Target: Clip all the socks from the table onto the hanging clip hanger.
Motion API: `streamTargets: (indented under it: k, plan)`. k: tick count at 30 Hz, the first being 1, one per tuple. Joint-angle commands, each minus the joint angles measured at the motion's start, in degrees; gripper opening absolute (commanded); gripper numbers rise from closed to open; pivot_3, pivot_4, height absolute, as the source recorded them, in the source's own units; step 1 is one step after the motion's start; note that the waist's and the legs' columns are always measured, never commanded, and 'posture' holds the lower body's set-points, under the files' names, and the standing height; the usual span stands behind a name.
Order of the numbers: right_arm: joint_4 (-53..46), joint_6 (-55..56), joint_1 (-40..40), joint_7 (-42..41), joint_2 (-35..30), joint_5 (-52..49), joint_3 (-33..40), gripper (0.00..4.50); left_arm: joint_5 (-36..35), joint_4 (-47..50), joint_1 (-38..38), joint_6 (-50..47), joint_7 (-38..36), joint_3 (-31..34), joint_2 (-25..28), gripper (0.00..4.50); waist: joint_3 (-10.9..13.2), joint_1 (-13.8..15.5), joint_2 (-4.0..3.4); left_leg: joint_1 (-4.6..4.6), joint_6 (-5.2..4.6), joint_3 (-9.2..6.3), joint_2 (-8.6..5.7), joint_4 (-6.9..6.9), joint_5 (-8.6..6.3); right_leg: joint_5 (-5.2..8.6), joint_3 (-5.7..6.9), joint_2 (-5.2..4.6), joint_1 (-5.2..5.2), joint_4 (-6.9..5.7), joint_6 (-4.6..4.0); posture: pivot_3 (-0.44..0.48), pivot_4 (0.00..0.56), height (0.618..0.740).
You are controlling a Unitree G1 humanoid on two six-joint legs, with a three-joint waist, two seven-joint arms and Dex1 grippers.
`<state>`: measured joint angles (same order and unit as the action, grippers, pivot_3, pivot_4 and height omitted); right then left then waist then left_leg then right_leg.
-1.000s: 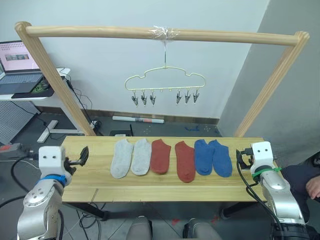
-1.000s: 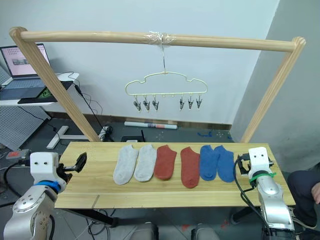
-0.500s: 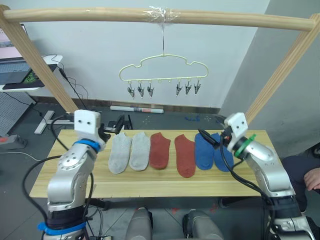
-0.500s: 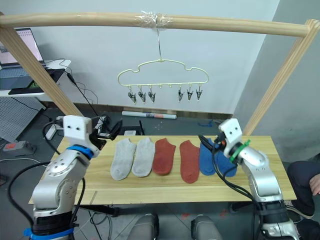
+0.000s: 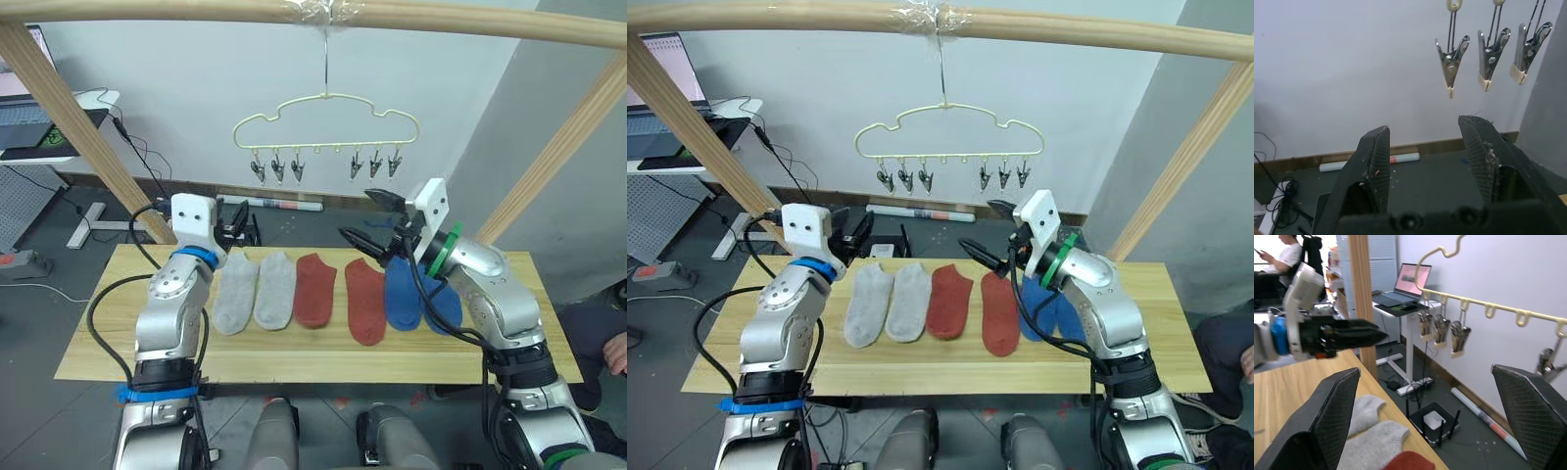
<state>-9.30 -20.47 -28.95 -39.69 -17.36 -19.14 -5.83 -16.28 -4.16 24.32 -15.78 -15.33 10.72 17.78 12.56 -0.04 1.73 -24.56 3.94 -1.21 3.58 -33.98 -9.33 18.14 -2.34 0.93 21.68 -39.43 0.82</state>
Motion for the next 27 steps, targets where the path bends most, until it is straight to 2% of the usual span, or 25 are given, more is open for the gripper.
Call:
streamTargets:
  k: [1,14,27]
  plan:
    - [-2.19,0.06,-2.47,-0.62,0.70,-1.42,-0.08,4.50,0.91,-2.17,3.33,3.44,-0.83,-0.77,-0.69,2.45,0.32,-0.01,0.02,0.00,0.00,-0.01,0.00,0.00,0.00,0.00,0.01,0.00,0.00,-0.01,0.00,0.043,0.244,0.740]
    - [-1.77,0.41,-4.96,-1.95,1.54,-0.92,-1.20,4.50,3.69,-14.47,12.98,13.17,0.93,-0.64,-2.80,2.45,0.85,-0.08,0.04,-0.25,0.01,-0.05,-0.01,-0.01,0.00,-0.15,0.09,0.01,0.25,-0.04,-0.20,0.017,0.255,0.740]
    - [-3.12,-0.58,-4.92,-1.94,1.84,-1.96,-1.23,4.50,1.71,-17.73,15.75,15.17,-0.03,0.18,-3.30,2.45,1.82,-0.09,0.09,-0.30,0.02,-0.04,-0.01,-0.01,0.01,-0.16,0.10,0.01,0.33,-0.09,-0.20,0.017,0.265,0.740]
